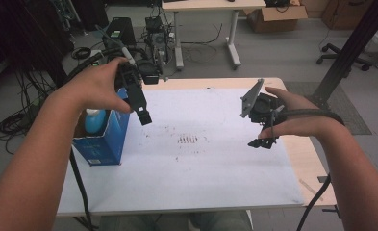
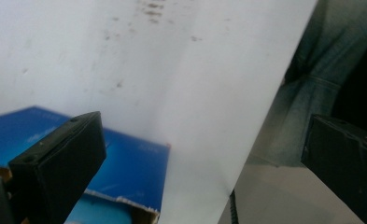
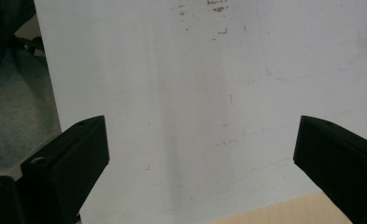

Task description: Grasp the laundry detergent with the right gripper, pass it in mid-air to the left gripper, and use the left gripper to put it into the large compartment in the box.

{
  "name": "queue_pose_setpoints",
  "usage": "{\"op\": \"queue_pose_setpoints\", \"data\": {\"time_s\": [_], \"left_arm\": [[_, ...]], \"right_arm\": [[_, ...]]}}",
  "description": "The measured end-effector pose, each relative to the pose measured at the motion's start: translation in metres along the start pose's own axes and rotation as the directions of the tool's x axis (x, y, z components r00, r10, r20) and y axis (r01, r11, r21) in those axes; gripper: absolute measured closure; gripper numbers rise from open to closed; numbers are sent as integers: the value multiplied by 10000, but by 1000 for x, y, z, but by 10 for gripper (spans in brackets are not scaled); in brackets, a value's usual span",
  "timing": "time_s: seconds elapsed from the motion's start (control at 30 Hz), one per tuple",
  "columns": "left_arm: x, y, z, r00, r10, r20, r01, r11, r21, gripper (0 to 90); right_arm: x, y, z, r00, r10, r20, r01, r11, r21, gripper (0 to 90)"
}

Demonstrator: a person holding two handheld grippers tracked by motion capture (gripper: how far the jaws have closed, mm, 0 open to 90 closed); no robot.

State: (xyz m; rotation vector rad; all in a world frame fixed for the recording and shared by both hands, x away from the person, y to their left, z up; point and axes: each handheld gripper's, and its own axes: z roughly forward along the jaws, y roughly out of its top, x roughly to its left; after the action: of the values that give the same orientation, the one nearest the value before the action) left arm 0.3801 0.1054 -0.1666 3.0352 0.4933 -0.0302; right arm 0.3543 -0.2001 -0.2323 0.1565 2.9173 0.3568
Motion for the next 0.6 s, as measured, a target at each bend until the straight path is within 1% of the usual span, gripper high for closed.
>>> {"op": "queue_pose_setpoints", "data": {"time_s": [0.07, 0.1, 0.17, 0.2, 0.27, 0.37, 0.4, 0.6], "left_arm": [[-4, 3, 5, 9984, 543, 158, -544, 9985, 109, 2], [-6, 4, 8, 9964, 825, 199, -828, 9964, 187, 2], [-8, 7, 13, 9939, 1064, 301, -1076, 9933, 418, 2], [-9, 8, 15, 9924, 1176, 353, -1190, 9920, 416, 2], [-8, 10, 18, 9902, 1337, 403, -1353, 9899, 412, 2], [-6, 12, 21, 9894, 1420, 316, -1435, 9883, 523, 2], [-4, 12, 22, 9881, 1515, 249, -1526, 9870, 502, 2], [3, 15, 24, 9875, 1563, 221, -1571, 9865, 454, 2]], "right_arm": [[-1, 1, -2, 10000, -45, 0, 45, 10000, 53, 34], [-2, 1, -2, 10000, -37, -3, 37, 10000, 82, 35], [-4, 3, 0, 9999, -104, -10, 104, 9998, 167, 35], [-5, 3, 1, 9999, -130, -49, 130, 9997, 184, 35], [-7, 4, 3, 9998, -166, -89, 168, 9996, 246, 35], [-14, 4, 8, 9997, -189, -149, 194, 9991, 368, 35], [-16, 4, 10, 9997, -173, -184, 180, 9992, 364, 36], [-30, 3, 20, 9994, -116, -325, 129, 9990, 419, 36]]}}
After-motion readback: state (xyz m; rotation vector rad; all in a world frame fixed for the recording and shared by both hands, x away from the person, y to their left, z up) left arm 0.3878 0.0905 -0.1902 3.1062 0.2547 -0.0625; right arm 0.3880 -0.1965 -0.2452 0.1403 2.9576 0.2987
